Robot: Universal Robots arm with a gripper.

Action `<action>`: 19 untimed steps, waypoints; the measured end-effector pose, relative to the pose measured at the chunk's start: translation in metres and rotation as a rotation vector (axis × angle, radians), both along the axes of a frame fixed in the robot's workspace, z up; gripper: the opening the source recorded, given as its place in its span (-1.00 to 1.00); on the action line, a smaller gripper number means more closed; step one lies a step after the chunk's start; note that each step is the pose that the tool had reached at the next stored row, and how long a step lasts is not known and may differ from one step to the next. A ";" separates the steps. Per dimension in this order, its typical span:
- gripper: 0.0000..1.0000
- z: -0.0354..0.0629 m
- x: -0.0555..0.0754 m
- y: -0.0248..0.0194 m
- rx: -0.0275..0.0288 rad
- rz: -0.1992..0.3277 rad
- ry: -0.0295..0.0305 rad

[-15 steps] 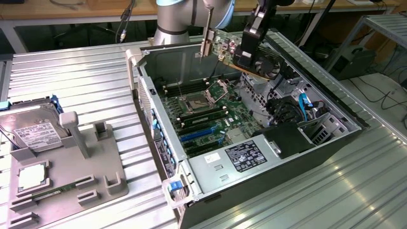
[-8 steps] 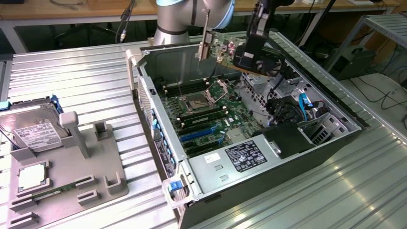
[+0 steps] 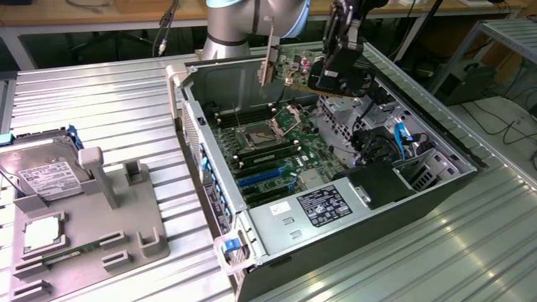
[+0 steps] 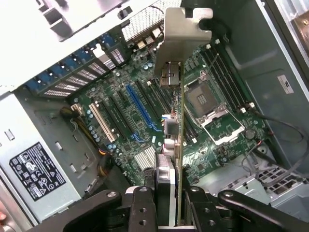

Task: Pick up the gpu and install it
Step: 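Insert the gpu into the slot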

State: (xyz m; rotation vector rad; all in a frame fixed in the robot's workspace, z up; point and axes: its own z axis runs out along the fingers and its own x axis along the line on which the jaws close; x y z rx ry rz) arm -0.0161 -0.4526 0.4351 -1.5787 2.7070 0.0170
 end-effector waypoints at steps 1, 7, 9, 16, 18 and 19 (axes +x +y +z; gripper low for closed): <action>-0.43 0.0000 0.000 0.0000 0.0000 0.019 0.0000; -0.43 -0.0001 0.000 0.0000 0.0000 0.146 0.0000; -0.43 -0.0001 0.000 0.0000 0.0000 0.183 0.0000; -0.43 -0.0002 0.000 0.0000 0.0000 0.326 0.0000; -0.43 -0.0003 0.000 0.0000 0.0000 0.369 0.0000; -0.43 -0.0003 0.000 0.0000 0.0000 0.387 0.0000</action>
